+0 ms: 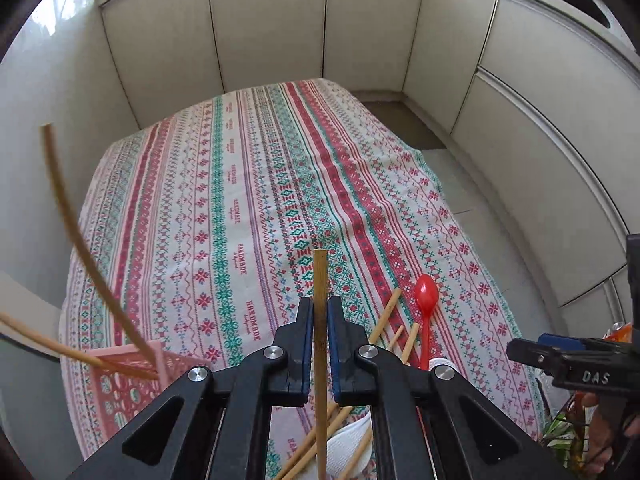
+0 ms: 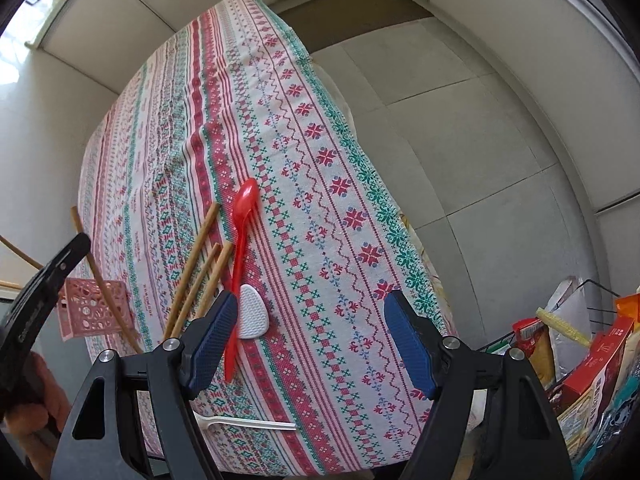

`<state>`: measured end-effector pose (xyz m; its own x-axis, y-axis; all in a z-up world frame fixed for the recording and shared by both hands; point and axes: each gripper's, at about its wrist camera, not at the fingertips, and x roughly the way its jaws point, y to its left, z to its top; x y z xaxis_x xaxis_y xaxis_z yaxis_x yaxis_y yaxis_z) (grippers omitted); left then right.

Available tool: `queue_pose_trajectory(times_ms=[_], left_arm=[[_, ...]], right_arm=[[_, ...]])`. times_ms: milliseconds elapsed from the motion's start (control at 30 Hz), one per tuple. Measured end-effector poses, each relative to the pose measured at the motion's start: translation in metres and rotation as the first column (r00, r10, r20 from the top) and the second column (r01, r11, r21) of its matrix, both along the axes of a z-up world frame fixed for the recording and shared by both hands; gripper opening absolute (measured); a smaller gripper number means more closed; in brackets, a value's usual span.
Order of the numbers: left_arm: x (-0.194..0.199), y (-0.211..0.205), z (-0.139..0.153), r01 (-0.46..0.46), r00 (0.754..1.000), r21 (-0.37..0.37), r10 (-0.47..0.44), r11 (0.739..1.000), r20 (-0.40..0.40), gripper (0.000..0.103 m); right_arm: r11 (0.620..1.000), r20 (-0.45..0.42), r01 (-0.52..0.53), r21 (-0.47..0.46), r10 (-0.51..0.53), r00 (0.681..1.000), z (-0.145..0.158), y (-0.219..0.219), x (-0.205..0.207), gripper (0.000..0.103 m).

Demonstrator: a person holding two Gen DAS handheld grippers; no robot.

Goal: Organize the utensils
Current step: 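Grasp the red spoon with the right tool while the left tool holds its chopstick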

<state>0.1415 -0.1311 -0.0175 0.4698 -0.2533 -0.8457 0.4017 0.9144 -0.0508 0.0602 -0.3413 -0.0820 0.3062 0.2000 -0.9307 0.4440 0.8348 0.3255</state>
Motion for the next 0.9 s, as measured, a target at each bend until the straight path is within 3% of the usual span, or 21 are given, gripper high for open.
queue_pose_trajectory(times_ms=[167,400,600,900], left_arm=[[-0.027,0.034,0.029,-0.034,0.998,-0.064,0.037,0.997,0.049,0.007],[-0.055,0.075,0.048,-0.064,0.992,-0.157,0.079,0.985,0.097,0.007],[-0.065,0.093,0.059,-0.051,0.990,-0.172,0.073,0.984,0.120,0.007],[-0.070,0.106,0.048,-0.043,0.993,-0.148,0.058,0.988,0.102,0.007]], right_arm=[[1.000,0.032,-0.023,0.005,0.023,0.999,0.003,0.003,0.006,0.074],[0.992,0.020,-0.046,0.120,0.043,0.999,-0.015,0.010,0.040,0.046],[0.997,-0.031,-0.072,0.015,0.072,0.997,-0.032,0.024,0.075,0.040],[0.982,-0.084,-0.131,-0.139,0.120,0.989,-0.049,0.046,0.112,0.035]])
